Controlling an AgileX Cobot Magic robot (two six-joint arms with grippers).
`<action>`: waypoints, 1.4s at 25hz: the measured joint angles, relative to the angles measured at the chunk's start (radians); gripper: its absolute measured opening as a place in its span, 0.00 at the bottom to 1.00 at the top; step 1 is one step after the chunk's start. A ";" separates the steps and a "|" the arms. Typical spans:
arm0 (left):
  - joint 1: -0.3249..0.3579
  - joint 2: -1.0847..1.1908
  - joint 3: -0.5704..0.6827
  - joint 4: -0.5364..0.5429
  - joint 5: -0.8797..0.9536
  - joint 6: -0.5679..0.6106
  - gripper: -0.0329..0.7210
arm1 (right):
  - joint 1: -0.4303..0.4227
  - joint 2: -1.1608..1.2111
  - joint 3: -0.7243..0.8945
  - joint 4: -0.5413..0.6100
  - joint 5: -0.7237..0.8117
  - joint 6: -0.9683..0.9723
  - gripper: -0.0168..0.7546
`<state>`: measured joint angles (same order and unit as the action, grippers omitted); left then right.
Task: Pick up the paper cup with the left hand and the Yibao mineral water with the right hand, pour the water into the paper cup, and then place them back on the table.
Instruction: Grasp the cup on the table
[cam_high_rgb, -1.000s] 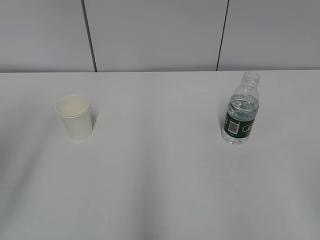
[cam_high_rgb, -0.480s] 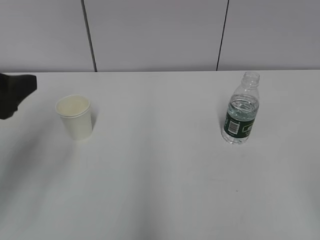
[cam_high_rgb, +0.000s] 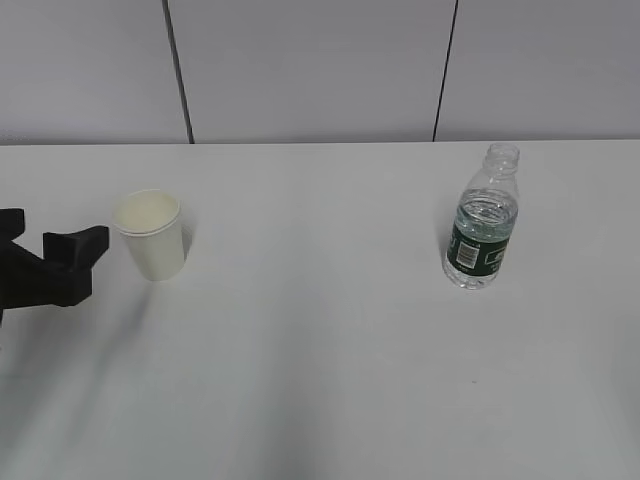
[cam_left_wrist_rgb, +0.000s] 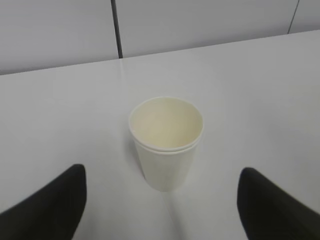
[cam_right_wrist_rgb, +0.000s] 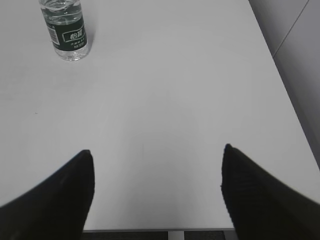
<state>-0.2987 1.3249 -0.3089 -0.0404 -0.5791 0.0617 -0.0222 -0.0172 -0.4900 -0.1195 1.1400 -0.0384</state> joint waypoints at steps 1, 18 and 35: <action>0.000 0.033 0.000 -0.001 -0.040 0.000 0.78 | 0.000 0.000 0.000 0.000 0.000 0.000 0.78; 0.000 0.502 -0.107 0.026 -0.365 0.000 0.93 | 0.000 0.000 0.000 0.007 0.000 0.000 0.78; 0.000 0.706 -0.286 -0.017 -0.439 0.000 0.93 | 0.000 0.000 0.000 0.029 0.000 0.000 0.78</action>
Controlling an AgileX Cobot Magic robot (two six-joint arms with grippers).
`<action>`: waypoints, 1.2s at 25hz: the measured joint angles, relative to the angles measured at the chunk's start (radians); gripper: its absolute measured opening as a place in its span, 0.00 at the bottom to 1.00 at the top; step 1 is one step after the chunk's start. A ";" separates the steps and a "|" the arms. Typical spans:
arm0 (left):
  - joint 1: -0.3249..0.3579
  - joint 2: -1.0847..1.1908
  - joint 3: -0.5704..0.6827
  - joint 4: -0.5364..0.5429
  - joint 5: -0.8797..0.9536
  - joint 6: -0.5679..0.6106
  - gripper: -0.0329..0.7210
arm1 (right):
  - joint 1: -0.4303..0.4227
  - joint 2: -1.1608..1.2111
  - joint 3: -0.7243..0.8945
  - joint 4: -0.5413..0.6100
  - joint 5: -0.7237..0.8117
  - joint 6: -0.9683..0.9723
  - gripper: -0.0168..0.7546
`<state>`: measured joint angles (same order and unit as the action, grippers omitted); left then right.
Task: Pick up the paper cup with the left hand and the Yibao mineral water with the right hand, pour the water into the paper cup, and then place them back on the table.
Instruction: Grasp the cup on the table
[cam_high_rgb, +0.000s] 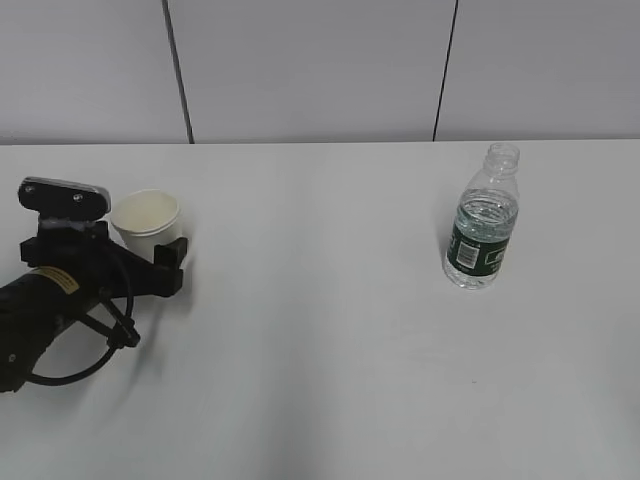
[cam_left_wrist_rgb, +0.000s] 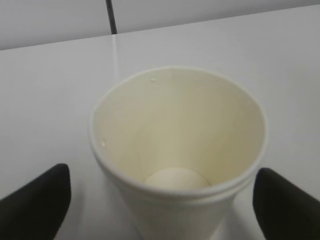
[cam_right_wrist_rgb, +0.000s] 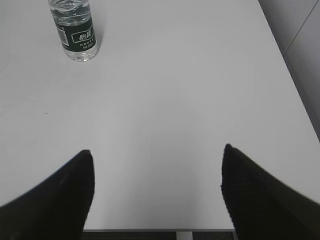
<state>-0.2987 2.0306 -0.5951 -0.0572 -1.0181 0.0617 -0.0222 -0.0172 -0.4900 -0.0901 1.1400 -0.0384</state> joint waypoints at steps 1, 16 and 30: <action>0.000 0.008 -0.009 0.000 -0.002 0.000 0.93 | 0.000 0.000 0.000 0.000 0.000 0.000 0.78; 0.000 0.048 -0.063 0.000 -0.029 0.000 0.82 | 0.000 0.000 0.000 0.002 0.000 0.000 0.78; 0.000 0.056 -0.064 0.000 -0.021 0.000 0.81 | 0.000 0.000 0.000 0.002 0.000 0.000 0.78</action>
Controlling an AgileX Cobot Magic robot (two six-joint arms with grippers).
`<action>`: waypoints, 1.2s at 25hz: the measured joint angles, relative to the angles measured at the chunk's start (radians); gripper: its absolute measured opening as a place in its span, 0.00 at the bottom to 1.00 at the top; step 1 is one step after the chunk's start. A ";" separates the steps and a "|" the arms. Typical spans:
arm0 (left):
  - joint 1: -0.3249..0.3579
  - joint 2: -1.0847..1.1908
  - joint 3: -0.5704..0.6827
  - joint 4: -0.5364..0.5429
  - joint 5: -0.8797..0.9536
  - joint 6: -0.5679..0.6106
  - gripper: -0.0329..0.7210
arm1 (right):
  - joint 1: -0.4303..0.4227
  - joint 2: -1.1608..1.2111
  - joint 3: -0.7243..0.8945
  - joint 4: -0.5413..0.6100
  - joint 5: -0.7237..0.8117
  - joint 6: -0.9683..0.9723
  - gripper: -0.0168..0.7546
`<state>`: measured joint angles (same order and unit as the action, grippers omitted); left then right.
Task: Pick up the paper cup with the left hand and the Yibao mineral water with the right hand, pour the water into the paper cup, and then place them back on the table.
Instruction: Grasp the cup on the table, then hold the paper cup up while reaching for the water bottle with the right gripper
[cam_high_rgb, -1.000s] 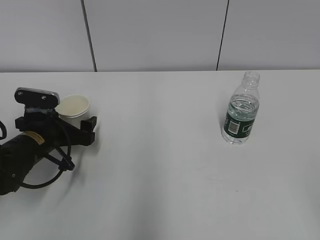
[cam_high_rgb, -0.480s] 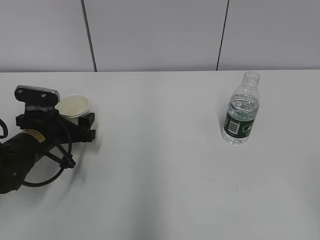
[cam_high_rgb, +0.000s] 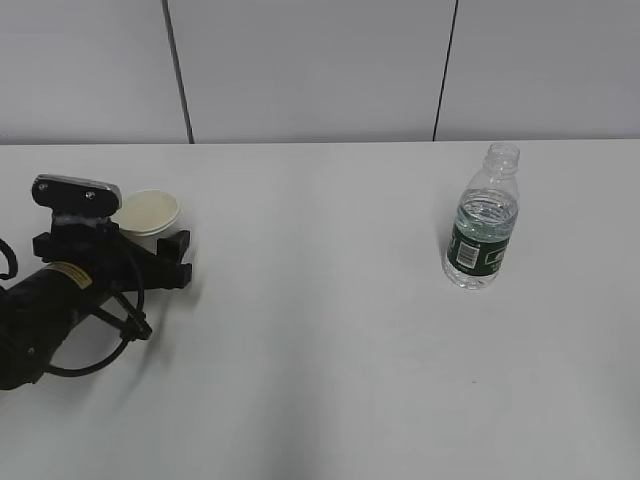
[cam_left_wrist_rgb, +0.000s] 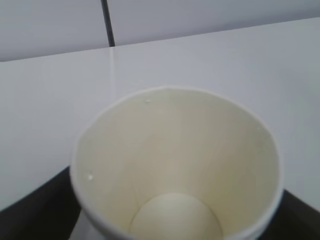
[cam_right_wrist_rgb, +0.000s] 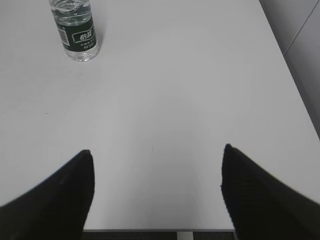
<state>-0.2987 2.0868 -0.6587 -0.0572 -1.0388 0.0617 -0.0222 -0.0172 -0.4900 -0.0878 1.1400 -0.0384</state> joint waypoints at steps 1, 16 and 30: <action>0.000 0.006 -0.001 0.000 -0.001 0.000 0.81 | 0.000 0.000 0.000 0.000 0.000 0.000 0.78; 0.000 0.044 -0.001 0.001 -0.088 0.000 0.81 | 0.000 0.000 0.000 0.000 0.002 0.000 0.78; 0.000 0.061 -0.001 0.003 -0.100 0.000 0.64 | 0.000 0.000 0.000 0.000 0.002 0.000 0.78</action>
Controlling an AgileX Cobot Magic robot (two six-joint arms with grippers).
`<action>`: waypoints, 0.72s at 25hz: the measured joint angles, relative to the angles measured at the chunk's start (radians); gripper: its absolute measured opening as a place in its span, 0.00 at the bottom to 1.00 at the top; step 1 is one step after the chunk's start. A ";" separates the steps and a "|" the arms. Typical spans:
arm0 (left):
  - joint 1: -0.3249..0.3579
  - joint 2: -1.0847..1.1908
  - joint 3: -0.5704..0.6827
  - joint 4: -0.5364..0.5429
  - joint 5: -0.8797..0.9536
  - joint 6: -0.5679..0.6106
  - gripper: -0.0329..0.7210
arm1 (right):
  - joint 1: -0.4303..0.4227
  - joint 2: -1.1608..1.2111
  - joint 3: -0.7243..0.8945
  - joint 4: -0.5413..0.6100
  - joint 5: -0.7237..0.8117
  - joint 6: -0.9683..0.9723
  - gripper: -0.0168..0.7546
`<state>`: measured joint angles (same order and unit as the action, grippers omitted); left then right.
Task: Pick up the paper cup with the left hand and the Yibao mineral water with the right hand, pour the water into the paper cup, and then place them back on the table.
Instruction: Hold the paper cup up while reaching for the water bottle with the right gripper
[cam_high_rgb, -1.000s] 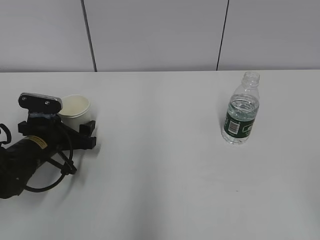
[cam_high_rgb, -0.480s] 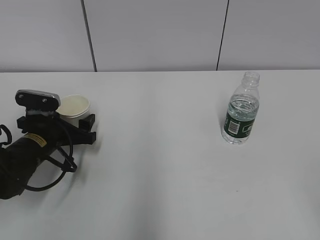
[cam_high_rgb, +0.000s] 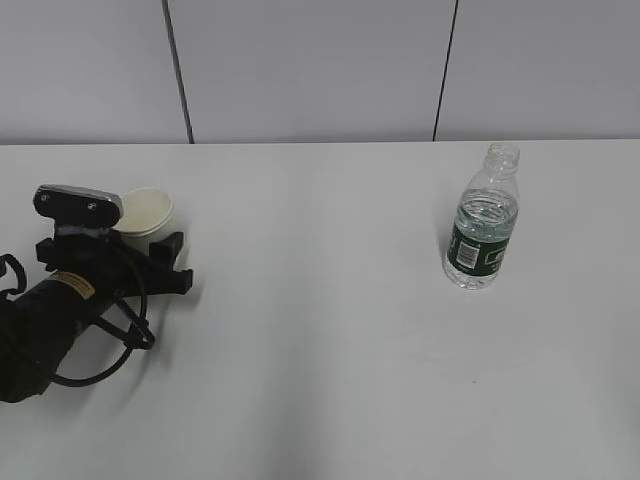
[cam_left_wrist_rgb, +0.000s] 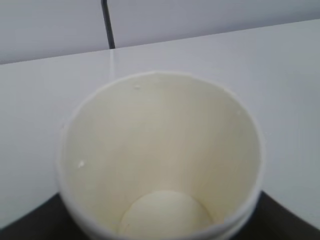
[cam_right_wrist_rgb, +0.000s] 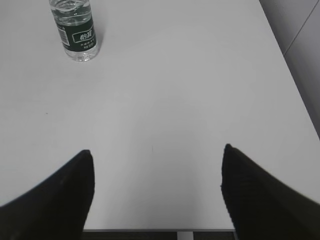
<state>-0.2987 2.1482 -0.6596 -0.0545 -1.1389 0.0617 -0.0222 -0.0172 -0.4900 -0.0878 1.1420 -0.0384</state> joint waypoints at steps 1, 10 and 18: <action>0.000 0.000 0.000 0.000 -0.001 0.000 0.63 | 0.000 0.000 0.000 0.000 0.000 0.000 0.78; 0.000 0.000 0.001 0.028 -0.001 -0.001 0.60 | 0.000 0.000 0.000 0.000 0.000 0.000 0.78; -0.075 -0.136 0.067 0.065 0.040 -0.005 0.60 | 0.000 0.034 -0.033 0.000 -0.056 -0.007 0.78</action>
<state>-0.3735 2.0124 -0.5929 0.0104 -1.0993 0.0568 -0.0222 0.0172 -0.5231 -0.0878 1.0861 -0.0451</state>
